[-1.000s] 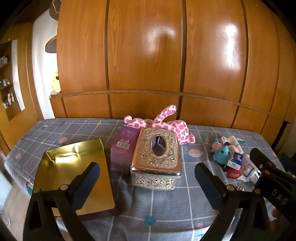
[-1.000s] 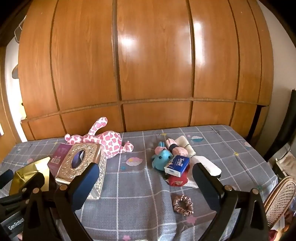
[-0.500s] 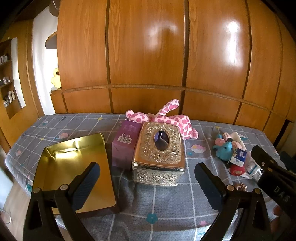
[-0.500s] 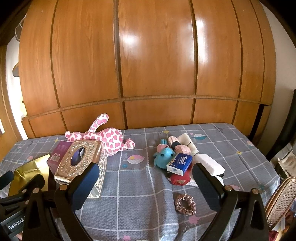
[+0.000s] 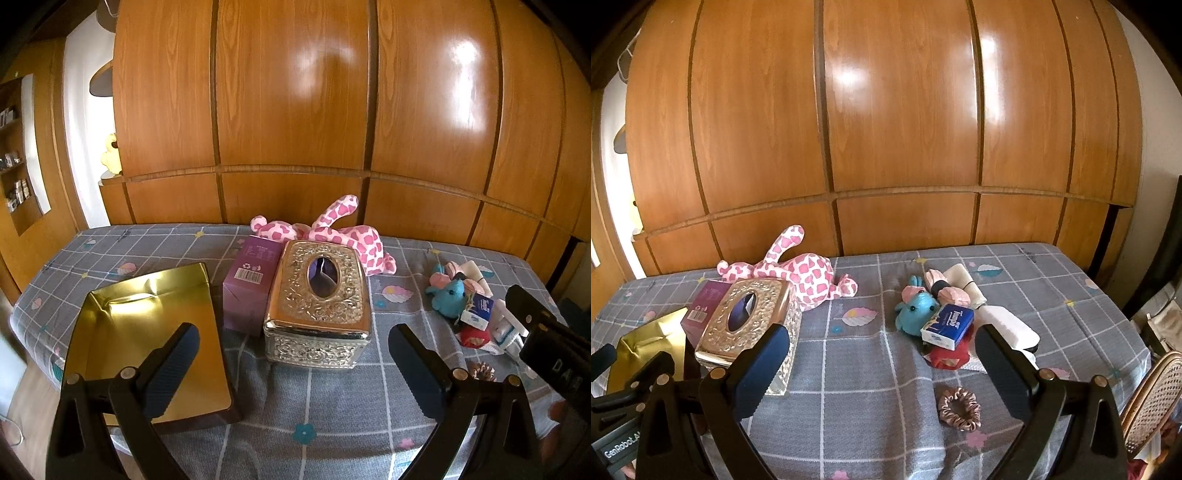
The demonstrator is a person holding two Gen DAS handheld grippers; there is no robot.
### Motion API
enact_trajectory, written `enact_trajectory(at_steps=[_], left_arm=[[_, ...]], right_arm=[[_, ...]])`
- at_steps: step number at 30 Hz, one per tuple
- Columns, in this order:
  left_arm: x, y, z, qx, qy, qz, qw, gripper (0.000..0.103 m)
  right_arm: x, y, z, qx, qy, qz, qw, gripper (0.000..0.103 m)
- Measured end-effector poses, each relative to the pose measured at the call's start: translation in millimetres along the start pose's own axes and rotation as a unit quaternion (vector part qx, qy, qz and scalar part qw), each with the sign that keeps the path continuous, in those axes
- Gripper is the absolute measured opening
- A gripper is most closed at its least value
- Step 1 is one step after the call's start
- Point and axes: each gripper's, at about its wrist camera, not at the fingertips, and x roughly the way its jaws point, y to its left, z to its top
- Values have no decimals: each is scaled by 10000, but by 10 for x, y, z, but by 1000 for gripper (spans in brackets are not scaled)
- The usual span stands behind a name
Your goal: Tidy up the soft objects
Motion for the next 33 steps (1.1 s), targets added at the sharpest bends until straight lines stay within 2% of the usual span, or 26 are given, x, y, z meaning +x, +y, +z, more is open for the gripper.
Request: enact_trajectory(at_steps=[33], left_arm=[[17, -142, -24, 100, 75, -66, 9999, 103]], right_arm=[[27, -170, 22, 176, -38, -141, 9997, 103]])
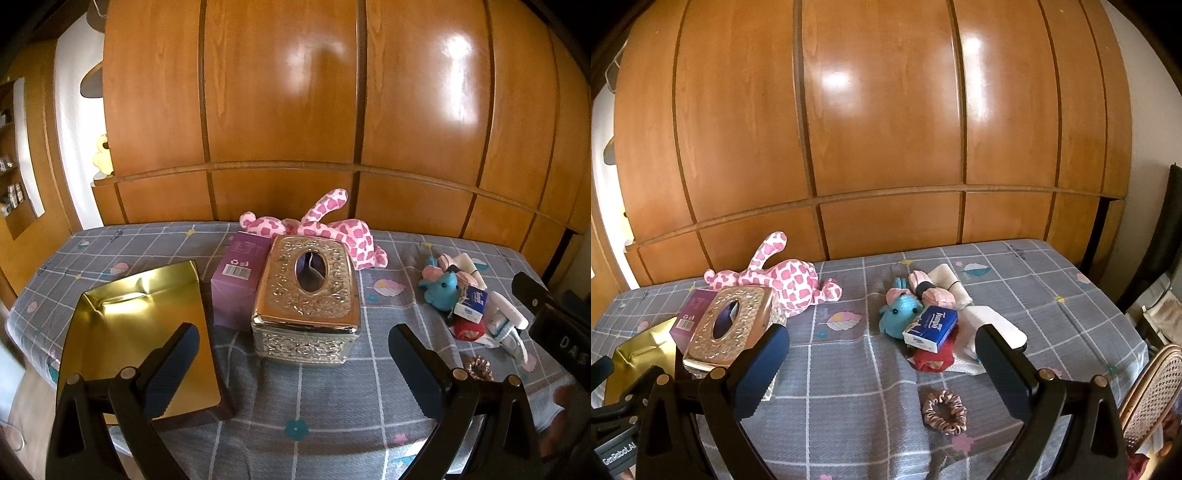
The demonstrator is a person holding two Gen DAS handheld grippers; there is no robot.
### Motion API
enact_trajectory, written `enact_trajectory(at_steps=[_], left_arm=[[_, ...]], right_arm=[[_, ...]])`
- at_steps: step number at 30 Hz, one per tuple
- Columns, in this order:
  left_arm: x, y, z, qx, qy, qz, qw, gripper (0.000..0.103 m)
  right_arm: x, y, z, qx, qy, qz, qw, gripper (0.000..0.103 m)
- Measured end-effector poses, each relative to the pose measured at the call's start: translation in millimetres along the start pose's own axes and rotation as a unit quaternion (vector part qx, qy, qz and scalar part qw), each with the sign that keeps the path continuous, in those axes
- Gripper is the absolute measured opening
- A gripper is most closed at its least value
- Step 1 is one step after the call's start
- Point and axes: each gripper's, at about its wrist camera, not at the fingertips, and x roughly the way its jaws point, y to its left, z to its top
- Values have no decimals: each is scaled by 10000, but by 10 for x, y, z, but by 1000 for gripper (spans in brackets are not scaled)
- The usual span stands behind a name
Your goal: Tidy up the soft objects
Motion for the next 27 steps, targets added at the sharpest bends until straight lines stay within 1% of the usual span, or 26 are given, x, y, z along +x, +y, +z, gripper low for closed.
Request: enact_trajectory(at_steps=[8, 14, 16, 19, 22, 24, 27], left_arm=[[14, -73, -1, 101, 45, -62, 9999, 103], [59, -147, -4, 203, 120, -238, 9994, 103], [80, -173, -3, 226, 145, -442, 9987, 103], [116, -235, 12, 307, 170, -991, 9945, 103], [222, -398, 63, 481, 472, -1327, 9889, 103], [331, -544, 75, 625, 735, -1510, 9838, 103], [470, -784, 19, 918, 899, -1684, 9773, 103]], right_arm=[[31, -128, 22, 108, -4, -30, 9999, 103], [94, -431, 83, 396, 29, -15, 9992, 103], [152, -627, 112, 653, 121, 80, 9978, 103], [249, -922, 129, 1037, 247, 205, 9941, 103], [399, -1337, 93, 1580, 426, 403, 9857, 103], [489, -1521, 54, 1781, 559, 467, 9813, 103], [624, -1825, -50, 2061, 748, 477, 9745, 103]])
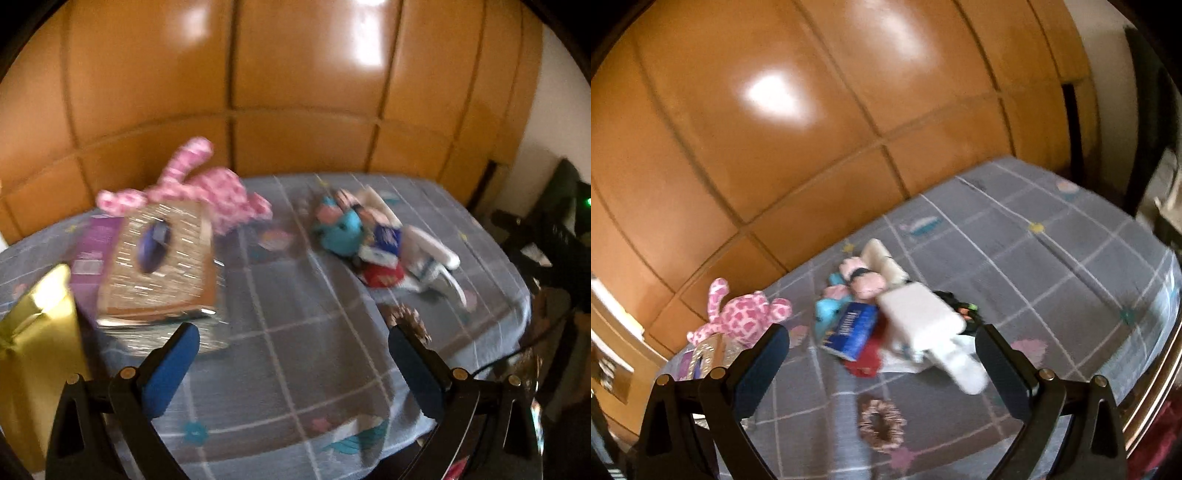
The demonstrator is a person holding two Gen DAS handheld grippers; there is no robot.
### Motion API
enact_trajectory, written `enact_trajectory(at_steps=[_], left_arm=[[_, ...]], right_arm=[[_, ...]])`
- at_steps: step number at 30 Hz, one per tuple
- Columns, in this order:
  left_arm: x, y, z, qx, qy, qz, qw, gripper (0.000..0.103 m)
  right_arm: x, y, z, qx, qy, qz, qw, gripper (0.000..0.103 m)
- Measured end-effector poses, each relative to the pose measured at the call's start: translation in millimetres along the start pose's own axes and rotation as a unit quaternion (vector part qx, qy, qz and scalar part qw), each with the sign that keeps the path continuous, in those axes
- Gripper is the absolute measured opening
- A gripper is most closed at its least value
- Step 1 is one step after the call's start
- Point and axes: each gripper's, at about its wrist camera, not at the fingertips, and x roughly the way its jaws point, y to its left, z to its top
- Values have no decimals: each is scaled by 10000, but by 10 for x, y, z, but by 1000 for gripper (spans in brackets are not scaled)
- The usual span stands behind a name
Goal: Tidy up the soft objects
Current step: 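Grasp the brown scrunchie with the left tool while the right tool approaches the white pad, then drop the scrunchie into the gold tray with the left tool while the right tool grasps the white pad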
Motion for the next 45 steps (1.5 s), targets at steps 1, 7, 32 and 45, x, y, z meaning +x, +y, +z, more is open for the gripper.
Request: enact_trajectory(at_steps=[1, 7, 32, 45], left_arm=[[74, -45, -6, 65, 109, -73, 9999, 102], [576, -377, -51, 278, 761, -847, 9931, 102], [1822, -1481, -220, 1415, 1632, -1419, 9660, 15], [1379, -994, -285, 986, 1345, -1799, 9695, 14]], right_arm=[[35, -112, 8, 93, 51, -8, 9999, 103], [153, -501, -13, 399, 157, -101, 9990, 103], [303, -682, -17, 780, 341, 501, 9951, 101], [938, -192, 280, -986, 1316, -55, 9864, 93]])
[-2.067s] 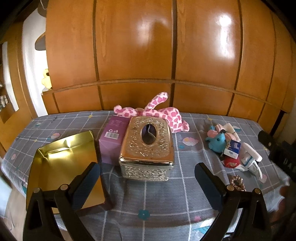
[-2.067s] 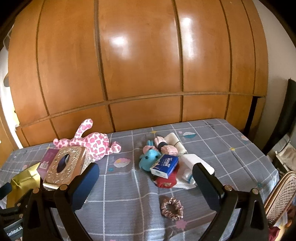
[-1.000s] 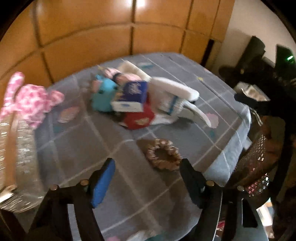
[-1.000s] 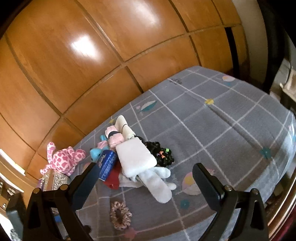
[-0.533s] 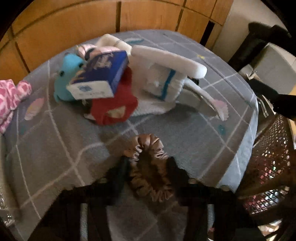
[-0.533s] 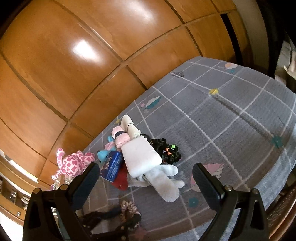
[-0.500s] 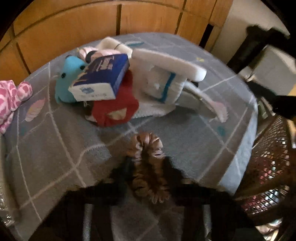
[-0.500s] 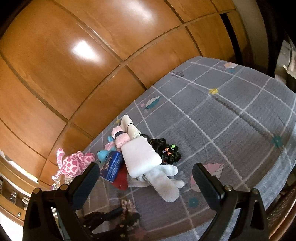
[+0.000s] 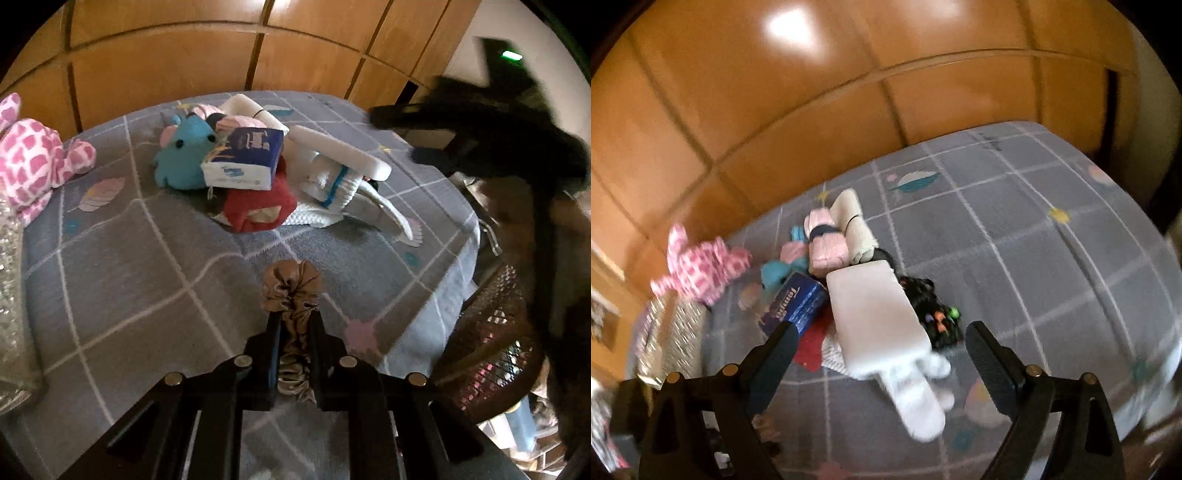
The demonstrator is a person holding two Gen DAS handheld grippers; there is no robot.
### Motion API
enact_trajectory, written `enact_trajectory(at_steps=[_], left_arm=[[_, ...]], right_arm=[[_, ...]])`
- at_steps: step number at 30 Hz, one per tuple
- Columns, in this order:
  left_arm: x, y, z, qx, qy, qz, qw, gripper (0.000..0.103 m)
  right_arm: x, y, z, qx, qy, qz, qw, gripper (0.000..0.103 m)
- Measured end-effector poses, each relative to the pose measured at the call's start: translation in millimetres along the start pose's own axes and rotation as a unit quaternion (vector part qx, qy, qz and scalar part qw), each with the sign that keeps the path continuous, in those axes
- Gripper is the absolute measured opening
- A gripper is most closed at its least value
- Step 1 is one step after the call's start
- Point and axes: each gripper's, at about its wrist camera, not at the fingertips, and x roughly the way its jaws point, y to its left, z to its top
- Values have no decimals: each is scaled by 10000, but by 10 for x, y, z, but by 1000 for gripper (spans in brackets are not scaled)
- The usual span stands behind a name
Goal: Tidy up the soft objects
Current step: 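Drop the scrunchie into the gold tray with the left tool while the right tool grasps the white pad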
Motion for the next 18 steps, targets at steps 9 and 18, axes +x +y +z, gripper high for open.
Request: enact_trajectory(at_steps=[9, 18], left_arm=[[-409, 36, -69, -6, -344, -122, 9993, 14], [-1218, 261, -110, -301, -1118, -232, 9930, 14]], right_arm=[[575, 133, 183, -588, 845, -127, 9946, 93], [606, 216, 68, -983, 732, -225, 9922, 57]])
